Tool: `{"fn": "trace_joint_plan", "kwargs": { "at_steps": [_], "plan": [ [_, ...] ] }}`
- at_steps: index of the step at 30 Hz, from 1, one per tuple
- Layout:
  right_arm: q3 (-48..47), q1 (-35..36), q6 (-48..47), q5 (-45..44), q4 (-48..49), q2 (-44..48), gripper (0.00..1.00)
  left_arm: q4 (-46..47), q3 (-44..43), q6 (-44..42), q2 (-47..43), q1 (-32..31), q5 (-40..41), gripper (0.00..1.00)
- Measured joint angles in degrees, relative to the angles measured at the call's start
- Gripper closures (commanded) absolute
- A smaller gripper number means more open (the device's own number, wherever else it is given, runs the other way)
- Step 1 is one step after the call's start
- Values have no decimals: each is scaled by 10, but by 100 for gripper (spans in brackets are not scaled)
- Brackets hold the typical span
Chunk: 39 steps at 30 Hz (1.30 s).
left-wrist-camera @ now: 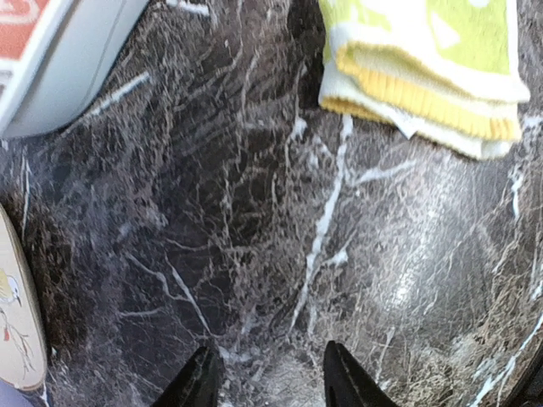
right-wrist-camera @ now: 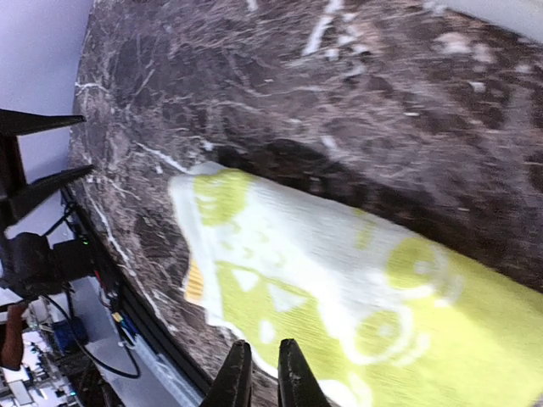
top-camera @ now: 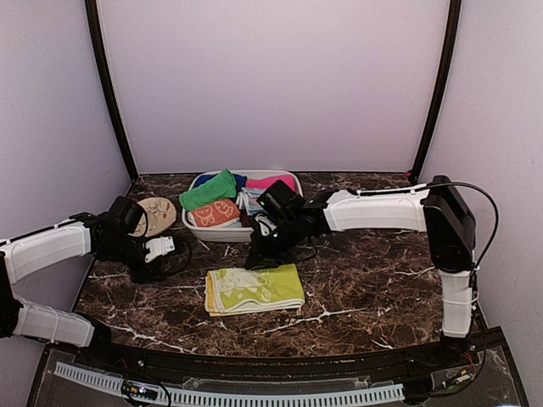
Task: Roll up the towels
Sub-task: Rotate the towel at the center of the board.
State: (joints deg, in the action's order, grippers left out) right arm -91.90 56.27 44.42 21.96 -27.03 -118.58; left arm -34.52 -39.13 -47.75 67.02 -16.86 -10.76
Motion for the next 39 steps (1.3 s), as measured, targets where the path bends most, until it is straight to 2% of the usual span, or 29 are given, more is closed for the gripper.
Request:
{"fn": "trace_joint_plan", "kwargs": {
  "at_steps": [5,9,13,18,27,32,39],
  "plan": [
    [113,-58,-41,-37,2,63,97,-9,-79,17,33,-17,-51,60],
    [176,-80,-60,-60,2,63,100,-4,-118,29,70,-90,-66,60],
    [200,-79,-65,-68,18,61,100,-4,-138,40,130,-161,-75,66],
    [225,-79,-65,-73,52,71,100,6,-185,60,228,-214,-79,69],
    [315,-79,-63,-82,118,124,100,51,-146,70,275,-252,-42,74],
    [369,-71,-54,-84,148,158,100,93,-129,66,275,-254,-1,69],
    [398,-26,-37,-94,151,186,100,131,-128,53,273,-255,64,53]
  ]
}}
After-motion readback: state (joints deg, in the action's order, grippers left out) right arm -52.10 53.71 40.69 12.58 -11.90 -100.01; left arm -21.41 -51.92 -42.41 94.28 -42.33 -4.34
